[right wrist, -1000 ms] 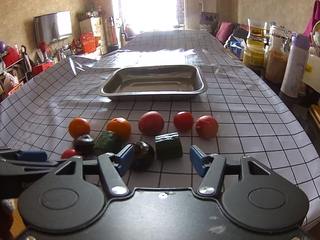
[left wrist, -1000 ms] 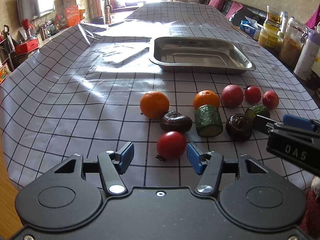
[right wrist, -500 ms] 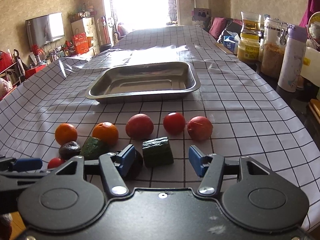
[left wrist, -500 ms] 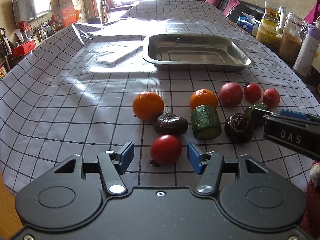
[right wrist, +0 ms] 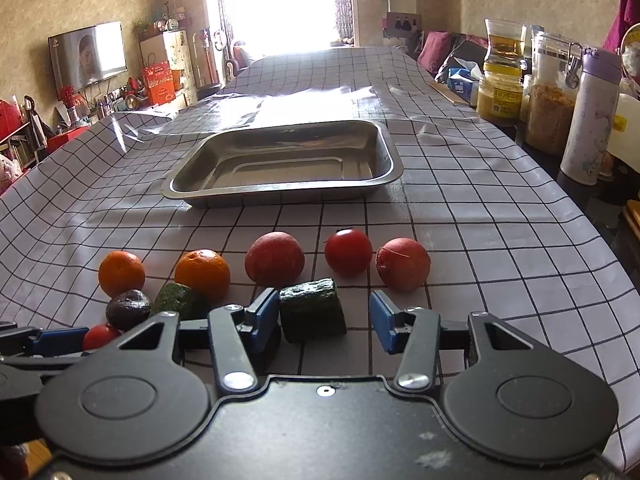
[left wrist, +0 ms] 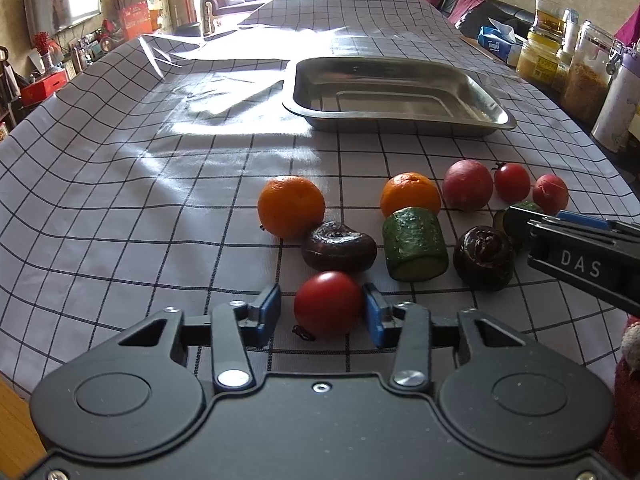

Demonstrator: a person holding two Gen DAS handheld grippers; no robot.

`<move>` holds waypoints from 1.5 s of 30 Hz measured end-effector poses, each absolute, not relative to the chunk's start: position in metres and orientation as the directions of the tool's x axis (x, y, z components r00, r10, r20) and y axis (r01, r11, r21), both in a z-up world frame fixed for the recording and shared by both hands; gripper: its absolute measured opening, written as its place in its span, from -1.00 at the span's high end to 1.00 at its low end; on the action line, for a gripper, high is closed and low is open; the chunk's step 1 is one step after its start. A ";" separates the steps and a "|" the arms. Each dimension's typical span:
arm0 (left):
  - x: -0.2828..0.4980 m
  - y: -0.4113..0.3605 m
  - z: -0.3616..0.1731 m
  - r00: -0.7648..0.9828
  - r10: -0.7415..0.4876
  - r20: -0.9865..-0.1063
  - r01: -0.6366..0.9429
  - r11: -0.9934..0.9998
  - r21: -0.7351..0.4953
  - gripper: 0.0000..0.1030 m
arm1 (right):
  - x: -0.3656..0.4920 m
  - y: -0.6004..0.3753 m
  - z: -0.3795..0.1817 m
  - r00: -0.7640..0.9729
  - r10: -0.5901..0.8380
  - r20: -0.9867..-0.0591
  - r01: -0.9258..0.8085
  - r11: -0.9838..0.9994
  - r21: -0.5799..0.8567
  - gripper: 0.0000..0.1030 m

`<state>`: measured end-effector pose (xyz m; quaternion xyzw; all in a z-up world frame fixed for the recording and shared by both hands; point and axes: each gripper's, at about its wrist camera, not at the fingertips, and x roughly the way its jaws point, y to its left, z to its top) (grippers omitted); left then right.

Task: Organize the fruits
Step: 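Close left tool on red tomato while right tool closes on green cucumber chunk, then lift tomato and cucumber chunk and carry both over the steel tray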

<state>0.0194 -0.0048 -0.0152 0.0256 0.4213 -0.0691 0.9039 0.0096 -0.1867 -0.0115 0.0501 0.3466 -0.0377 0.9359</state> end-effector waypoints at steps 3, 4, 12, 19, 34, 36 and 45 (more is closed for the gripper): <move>0.019 -0.005 -0.015 0.636 -0.110 -0.764 0.151 0.988 -0.016 0.06 | 0.010 -0.186 -0.012 0.757 -0.039 -0.652 0.102 0.993 0.059 0.02; 0.020 -0.005 -0.015 0.636 -0.111 -0.764 0.152 0.988 -0.017 0.08 | 0.009 -0.186 -0.012 0.758 -0.041 -0.651 0.100 0.994 0.054 0.02; 0.024 -0.005 -0.013 0.616 -0.126 -0.778 0.156 0.987 -0.036 0.17 | 0.011 -0.186 -0.011 0.751 -0.038 -0.660 0.103 0.993 0.060 0.02; 0.028 -0.003 -0.009 0.574 -0.162 -0.802 0.164 0.983 -0.081 0.17 | 0.013 -0.193 -0.010 0.715 0.015 -0.699 0.088 0.990 0.112 0.24; 0.031 0.000 -0.007 0.547 -0.176 -0.818 0.173 0.980 -0.095 0.17 | 0.011 -0.183 -0.012 0.708 -0.010 -0.706 0.067 0.996 0.053 0.30; 0.032 0.001 -0.007 0.544 -0.180 -0.819 0.176 0.979 -0.098 0.17 | 0.014 -0.183 -0.015 0.695 -0.010 -0.719 0.069 0.996 0.053 0.29; 0.039 0.005 -0.002 0.527 -0.198 -0.826 0.192 0.975 -0.112 0.17 | 0.019 -0.193 -0.014 0.661 0.027 -0.750 0.087 0.990 0.113 0.32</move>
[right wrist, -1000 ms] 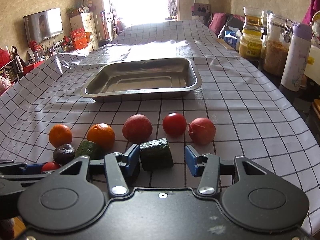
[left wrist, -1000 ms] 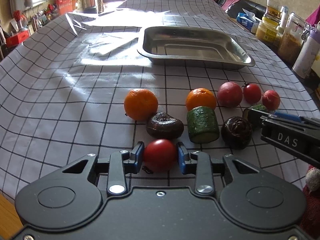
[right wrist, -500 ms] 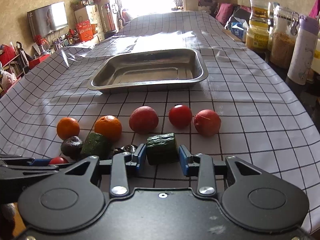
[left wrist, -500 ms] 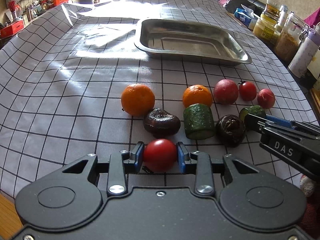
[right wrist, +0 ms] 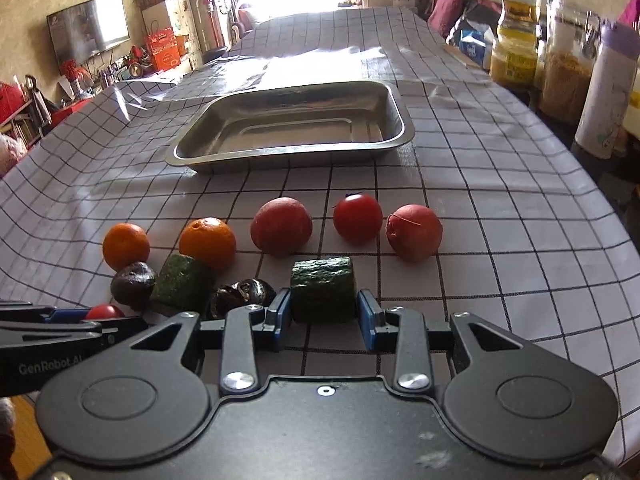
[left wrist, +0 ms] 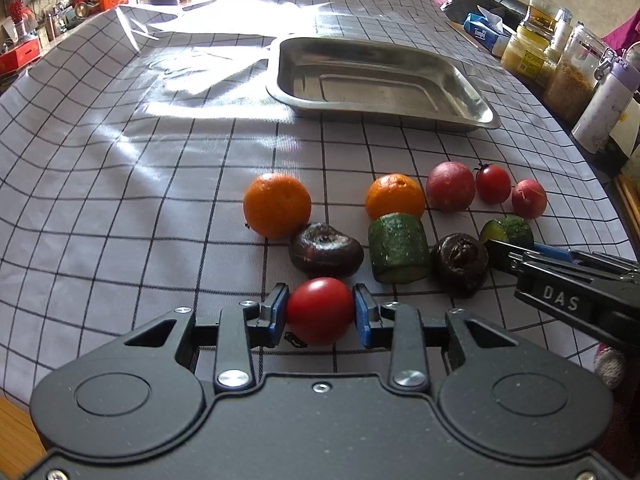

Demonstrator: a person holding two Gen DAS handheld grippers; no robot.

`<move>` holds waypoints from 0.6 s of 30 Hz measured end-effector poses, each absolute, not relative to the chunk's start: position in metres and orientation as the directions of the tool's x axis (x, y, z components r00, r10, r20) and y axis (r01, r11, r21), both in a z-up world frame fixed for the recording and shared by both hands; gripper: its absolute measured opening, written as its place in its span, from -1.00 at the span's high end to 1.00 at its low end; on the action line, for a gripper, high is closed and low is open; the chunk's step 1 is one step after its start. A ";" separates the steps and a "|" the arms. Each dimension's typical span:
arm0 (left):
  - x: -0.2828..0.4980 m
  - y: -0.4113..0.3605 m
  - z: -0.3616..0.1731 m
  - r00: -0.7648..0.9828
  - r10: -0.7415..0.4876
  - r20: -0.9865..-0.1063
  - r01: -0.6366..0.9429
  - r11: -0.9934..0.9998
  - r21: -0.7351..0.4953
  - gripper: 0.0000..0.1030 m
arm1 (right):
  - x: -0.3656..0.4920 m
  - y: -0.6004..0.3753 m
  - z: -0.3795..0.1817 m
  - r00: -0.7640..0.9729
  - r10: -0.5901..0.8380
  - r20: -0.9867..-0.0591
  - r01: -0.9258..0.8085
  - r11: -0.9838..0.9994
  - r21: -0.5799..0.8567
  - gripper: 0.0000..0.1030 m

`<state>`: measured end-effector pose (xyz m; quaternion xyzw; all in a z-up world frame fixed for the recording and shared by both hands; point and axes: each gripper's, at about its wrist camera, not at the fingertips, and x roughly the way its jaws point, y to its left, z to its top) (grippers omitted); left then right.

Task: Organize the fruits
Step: 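Lift tomato and cucumber chunk and carry both over the steel tray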

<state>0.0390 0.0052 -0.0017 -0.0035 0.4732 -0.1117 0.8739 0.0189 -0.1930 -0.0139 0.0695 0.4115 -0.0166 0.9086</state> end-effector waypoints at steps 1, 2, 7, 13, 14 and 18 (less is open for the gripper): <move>0.040 0.006 0.000 0.528 -0.201 -0.825 0.197 0.974 -0.111 0.17 | 0.020 -0.196 -0.013 0.656 0.042 -0.754 0.088 0.987 0.132 0.32; 0.041 0.006 0.002 0.528 -0.204 -0.824 0.202 0.973 -0.112 0.17 | 0.020 -0.198 -0.013 0.650 0.059 -0.758 0.088 0.984 0.153 0.32; 0.052 0.009 0.011 0.516 -0.236 -0.824 0.227 0.965 -0.134 0.17 | 0.025 -0.213 -0.008 0.618 0.167 -0.768 0.086 0.957 0.277 0.31; 0.069 0.004 0.028 0.551 -0.235 -0.800 0.239 0.964 -0.119 0.17 | 0.033 -0.226 0.007 0.620 0.238 -0.748 0.078 0.930 0.360 0.31; 0.073 0.003 0.031 0.558 -0.233 -0.796 0.238 0.964 -0.116 0.17 | 0.036 -0.226 0.010 0.624 0.240 -0.743 0.073 0.930 0.361 0.31; 0.092 0.000 0.041 0.586 -0.222 -0.779 0.223 0.969 -0.108 0.17 | 0.048 -0.229 0.023 0.654 0.221 -0.723 0.066 0.936 0.346 0.31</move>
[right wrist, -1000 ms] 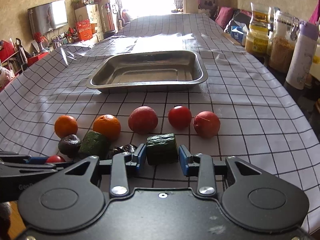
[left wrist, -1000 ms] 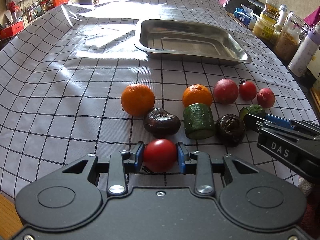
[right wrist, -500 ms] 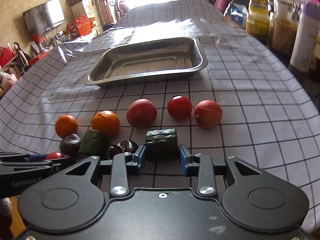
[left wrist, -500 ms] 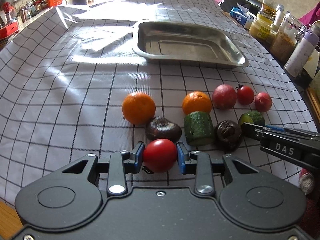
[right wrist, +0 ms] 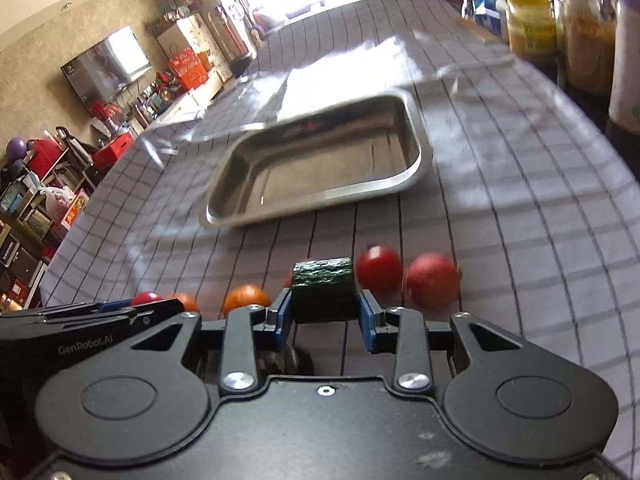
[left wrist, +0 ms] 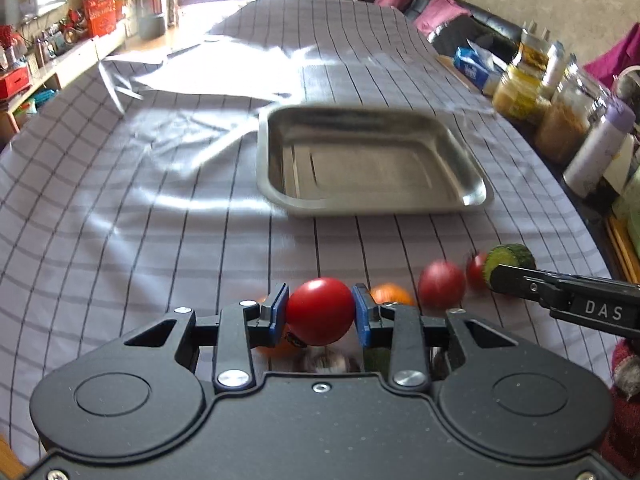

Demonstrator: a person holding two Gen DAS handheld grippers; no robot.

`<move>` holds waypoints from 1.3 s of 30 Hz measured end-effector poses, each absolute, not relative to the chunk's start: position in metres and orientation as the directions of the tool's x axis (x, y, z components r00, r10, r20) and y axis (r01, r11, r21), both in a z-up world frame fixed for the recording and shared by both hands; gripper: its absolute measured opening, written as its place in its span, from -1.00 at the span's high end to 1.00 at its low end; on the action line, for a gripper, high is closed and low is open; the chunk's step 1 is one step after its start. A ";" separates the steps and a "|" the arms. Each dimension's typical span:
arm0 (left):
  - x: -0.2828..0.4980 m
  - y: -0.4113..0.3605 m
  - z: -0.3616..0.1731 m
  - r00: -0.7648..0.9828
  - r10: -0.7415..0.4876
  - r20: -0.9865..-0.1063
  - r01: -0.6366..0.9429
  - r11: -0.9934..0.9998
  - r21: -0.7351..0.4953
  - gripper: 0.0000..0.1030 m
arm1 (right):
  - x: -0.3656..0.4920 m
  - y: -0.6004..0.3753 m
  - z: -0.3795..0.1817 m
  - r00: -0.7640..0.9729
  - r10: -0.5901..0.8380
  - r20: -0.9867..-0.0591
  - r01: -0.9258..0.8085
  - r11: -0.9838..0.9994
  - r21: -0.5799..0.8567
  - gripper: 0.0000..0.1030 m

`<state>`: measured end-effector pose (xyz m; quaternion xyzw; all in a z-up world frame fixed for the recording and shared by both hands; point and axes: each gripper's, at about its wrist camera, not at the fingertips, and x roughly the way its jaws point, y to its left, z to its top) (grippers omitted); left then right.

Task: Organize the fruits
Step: 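Lift tomato and cucumber chunk and carry both over the steel tray, then lower into tray and open left tool while right tool releases cucumber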

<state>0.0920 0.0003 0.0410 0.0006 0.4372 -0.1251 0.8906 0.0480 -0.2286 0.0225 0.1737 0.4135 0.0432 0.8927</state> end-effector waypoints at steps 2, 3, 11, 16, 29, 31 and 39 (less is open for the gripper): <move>0.103 -0.004 0.045 0.609 -0.205 -0.766 0.211 0.973 -0.093 0.17 | 0.058 -0.230 0.029 0.674 0.199 -0.711 0.070 0.942 0.329 0.31; 0.109 -0.006 0.046 0.616 -0.197 -0.763 0.202 0.975 -0.088 0.17 | 0.064 -0.231 0.032 0.684 0.188 -0.705 0.071 0.944 0.322 0.31; 0.160 -0.026 0.043 0.650 -0.123 -0.749 0.146 0.989 -0.036 0.17 | 0.117 -0.235 0.036 0.708 0.116 -0.697 0.104 0.959 0.265 0.31; 0.188 -0.033 0.038 0.647 -0.100 -0.755 0.112 0.993 -0.036 0.17 | 0.151 -0.240 0.030 0.700 0.061 -0.711 0.145 0.963 0.225 0.31; 0.233 -0.038 0.024 0.645 -0.067 -0.761 0.038 0.998 -0.055 0.17 | 0.199 -0.247 0.019 0.714 -0.062 -0.697 0.227 0.963 0.146 0.31; 0.230 -0.038 0.022 0.649 -0.064 -0.758 0.052 0.998 -0.039 0.17 | 0.196 -0.249 0.016 0.715 -0.063 -0.696 0.222 0.965 0.141 0.31; 0.229 -0.042 0.010 0.636 -0.056 -0.769 0.068 0.998 -0.017 0.17 | 0.190 -0.250 0.009 0.714 -0.049 -0.699 0.214 0.965 0.151 0.31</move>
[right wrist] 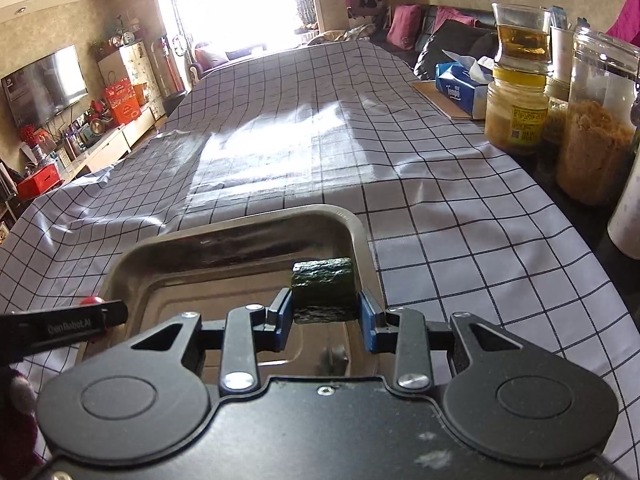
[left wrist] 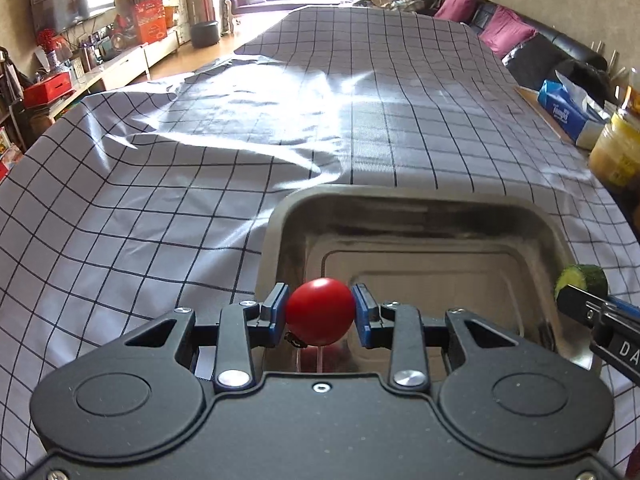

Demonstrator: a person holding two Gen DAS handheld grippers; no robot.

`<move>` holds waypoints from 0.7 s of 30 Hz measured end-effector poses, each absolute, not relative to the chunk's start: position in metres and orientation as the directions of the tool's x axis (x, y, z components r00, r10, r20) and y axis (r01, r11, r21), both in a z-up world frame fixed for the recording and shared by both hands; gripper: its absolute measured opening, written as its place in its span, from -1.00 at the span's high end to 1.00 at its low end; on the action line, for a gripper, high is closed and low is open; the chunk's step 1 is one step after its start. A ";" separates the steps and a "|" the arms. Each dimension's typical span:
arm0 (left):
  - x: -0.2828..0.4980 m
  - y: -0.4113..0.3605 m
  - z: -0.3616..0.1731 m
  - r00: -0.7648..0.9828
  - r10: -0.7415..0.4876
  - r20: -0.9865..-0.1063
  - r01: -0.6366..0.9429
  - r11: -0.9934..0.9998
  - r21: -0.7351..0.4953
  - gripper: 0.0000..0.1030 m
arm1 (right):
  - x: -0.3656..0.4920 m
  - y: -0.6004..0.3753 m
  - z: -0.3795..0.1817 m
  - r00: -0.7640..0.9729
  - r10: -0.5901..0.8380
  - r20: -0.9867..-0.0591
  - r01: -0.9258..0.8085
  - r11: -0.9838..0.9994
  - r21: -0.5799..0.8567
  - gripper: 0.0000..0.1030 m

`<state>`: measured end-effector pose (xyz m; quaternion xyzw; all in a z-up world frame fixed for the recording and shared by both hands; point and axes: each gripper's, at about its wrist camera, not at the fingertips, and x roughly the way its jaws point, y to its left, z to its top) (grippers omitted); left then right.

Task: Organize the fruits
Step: 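Lower into tray and open left tool while right tool releases cucumber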

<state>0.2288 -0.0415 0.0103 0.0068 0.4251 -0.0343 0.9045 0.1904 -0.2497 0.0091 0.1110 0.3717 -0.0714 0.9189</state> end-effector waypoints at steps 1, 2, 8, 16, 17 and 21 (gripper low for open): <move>0.228 -0.042 0.010 0.641 -0.055 -0.766 0.069 0.998 -0.015 0.17 | 0.191 -0.249 0.008 0.710 -0.045 -0.702 0.211 0.966 0.151 0.31; 0.227 -0.042 0.011 0.650 -0.055 -0.758 0.070 0.997 -0.013 0.17 | 0.191 -0.248 0.006 0.706 -0.044 -0.707 0.209 0.966 0.149 0.31; 0.223 -0.042 0.014 0.668 -0.072 -0.741 0.086 0.996 -0.019 0.07 | 0.195 -0.244 0.001 0.689 -0.041 -0.724 0.204 0.969 0.140 0.31; 0.226 -0.043 0.009 0.651 -0.069 -0.756 0.084 0.996 -0.019 0.07 | 0.198 -0.245 -0.004 0.675 -0.033 -0.737 0.207 0.967 0.146 0.29; 0.226 -0.043 0.009 0.648 -0.070 -0.758 0.084 0.996 -0.020 0.07 | 0.198 -0.245 -0.004 0.676 -0.031 -0.736 0.206 0.967 0.149 0.29; 0.228 -0.043 0.007 0.644 -0.070 -0.762 0.082 0.996 -0.022 0.07 | 0.197 -0.246 -0.002 0.689 -0.023 -0.725 0.200 0.967 0.158 0.23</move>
